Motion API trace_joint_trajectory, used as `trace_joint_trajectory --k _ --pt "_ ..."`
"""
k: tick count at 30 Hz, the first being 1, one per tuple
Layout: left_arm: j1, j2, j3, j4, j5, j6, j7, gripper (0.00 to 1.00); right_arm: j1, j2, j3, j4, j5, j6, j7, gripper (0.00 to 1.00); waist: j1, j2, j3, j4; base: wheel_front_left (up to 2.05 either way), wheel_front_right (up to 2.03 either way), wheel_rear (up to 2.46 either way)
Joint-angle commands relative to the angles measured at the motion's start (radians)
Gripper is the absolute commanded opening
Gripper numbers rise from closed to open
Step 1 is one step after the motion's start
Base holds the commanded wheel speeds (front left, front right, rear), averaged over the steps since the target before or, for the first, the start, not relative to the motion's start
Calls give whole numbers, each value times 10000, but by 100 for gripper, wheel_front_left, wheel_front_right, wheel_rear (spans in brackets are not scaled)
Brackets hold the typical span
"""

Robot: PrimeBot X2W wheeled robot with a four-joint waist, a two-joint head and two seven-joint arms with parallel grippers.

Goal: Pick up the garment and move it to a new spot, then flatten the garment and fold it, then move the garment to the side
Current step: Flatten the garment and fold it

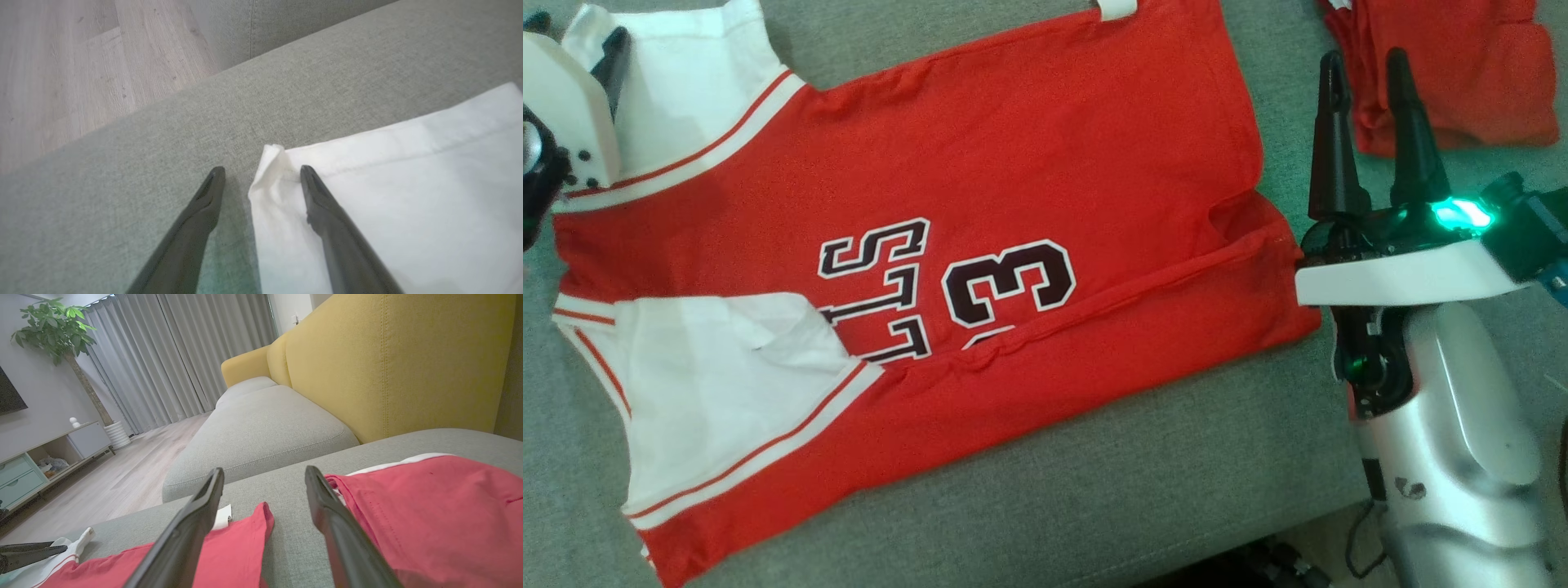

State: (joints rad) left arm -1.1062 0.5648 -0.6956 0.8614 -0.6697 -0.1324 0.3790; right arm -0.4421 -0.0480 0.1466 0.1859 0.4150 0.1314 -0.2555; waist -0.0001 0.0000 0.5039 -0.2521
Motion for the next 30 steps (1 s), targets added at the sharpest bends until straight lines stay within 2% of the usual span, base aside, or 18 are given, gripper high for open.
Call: trace_joint_trajectory --k 1,4,7,14,18,22,30 --pt "-260 416 105 -122 -215 18 197 0 -68 -22 95 -293 -17 -7 -61 100 1 0 -31 40 0 0 0" --pt "-250 348 -91 -276 -756 18 258 0 -135 -22 53 -116 -243 -7 -61 100 1 0 -135 171 0 0 0" --pt "-244 306 -394 -460 -888 18 -216 0 -275 -22 48 86 -743 -7 -62 100 1 0 -374 374 0 0 0" --pt "-151 143 -693 -917 -796 18 -2037 0 -509 -22 25 440 -1700 -7 378 100 1 0 -1121 865 0 0 0" --pt "84 28 -765 -1370 -631 23 -3069 0 -694 -50 -369 638 -2285 -7 967 100 1 0 -1552 1327 0 0 0" --pt "414 -118 -875 -2090 -481 156 -3636 0 -1146 -544 -708 920 -2235 -7 1796 100 1 0 -1817 1889 0 0 0" --pt "1312 -160 -1073 -3866 -425 631 -3942 0 -1996 -2090 -201 2100 -1365 -7 3352 100 1 0 -2087 2835 0 0 0"
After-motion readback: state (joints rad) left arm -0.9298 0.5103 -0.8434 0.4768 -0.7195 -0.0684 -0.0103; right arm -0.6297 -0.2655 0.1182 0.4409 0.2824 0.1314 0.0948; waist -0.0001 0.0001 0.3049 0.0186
